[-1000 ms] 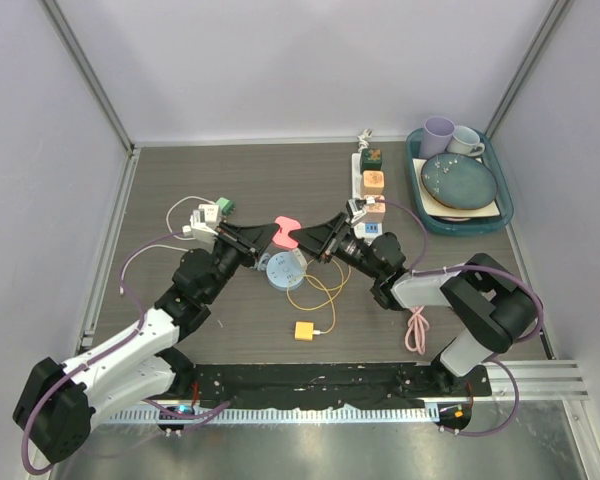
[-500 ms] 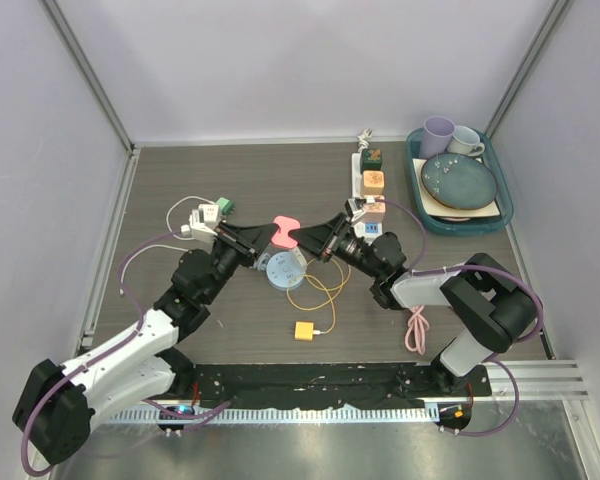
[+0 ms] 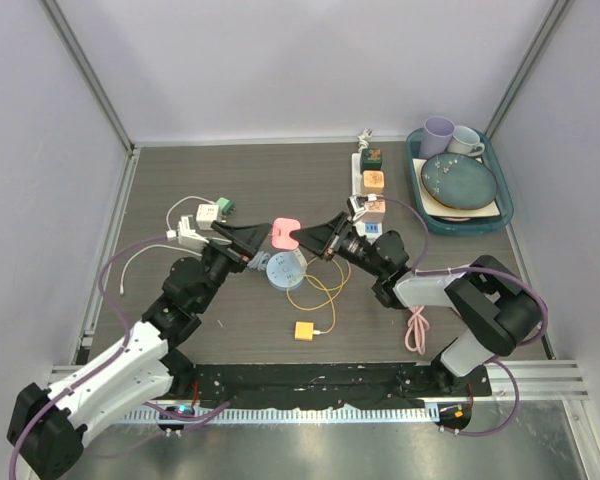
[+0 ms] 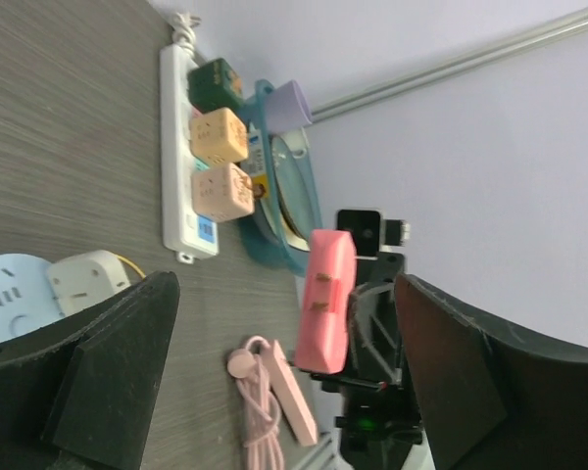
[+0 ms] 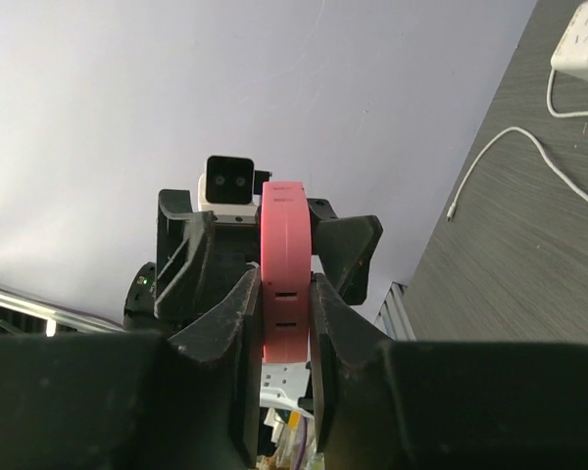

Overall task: Insert the plug
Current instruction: Pick up the plug from the center of the board, then insert the plug into the socket.

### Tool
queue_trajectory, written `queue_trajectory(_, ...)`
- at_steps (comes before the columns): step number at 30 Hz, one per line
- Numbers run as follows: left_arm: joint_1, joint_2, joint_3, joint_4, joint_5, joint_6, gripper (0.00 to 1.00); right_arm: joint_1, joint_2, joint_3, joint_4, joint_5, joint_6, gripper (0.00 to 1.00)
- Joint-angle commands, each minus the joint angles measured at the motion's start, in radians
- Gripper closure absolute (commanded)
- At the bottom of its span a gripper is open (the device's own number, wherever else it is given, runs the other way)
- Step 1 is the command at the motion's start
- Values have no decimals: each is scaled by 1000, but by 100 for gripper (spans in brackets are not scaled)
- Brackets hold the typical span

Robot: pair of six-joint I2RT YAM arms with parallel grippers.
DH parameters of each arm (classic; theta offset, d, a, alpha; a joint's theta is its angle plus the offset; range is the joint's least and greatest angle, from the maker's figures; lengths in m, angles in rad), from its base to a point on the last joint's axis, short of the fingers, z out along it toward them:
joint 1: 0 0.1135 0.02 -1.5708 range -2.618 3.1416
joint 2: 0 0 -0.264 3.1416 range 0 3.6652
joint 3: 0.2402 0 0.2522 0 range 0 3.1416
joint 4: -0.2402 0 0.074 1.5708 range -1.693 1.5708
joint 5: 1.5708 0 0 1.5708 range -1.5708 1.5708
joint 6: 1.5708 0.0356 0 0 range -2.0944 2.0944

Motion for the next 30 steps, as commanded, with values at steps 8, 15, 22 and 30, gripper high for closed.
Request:
queue_trajectory(8,6,-219,117,-482,-230,314,7,-24,-254,173,-623,-6,-461,99)
queue_trajectory(15,6,-241,116,-529,-261,421,10,31,-262,458,-1248,117,-819,99)
queue_trajectory(22,14,-106,239,-784,-380,443,4,164,-92,762,-1722,351,-1038,99)
queue_trajectory(30,89,-37,382,-1010,-362,486,0,286,183,1013,-1964,529,-1110,99)
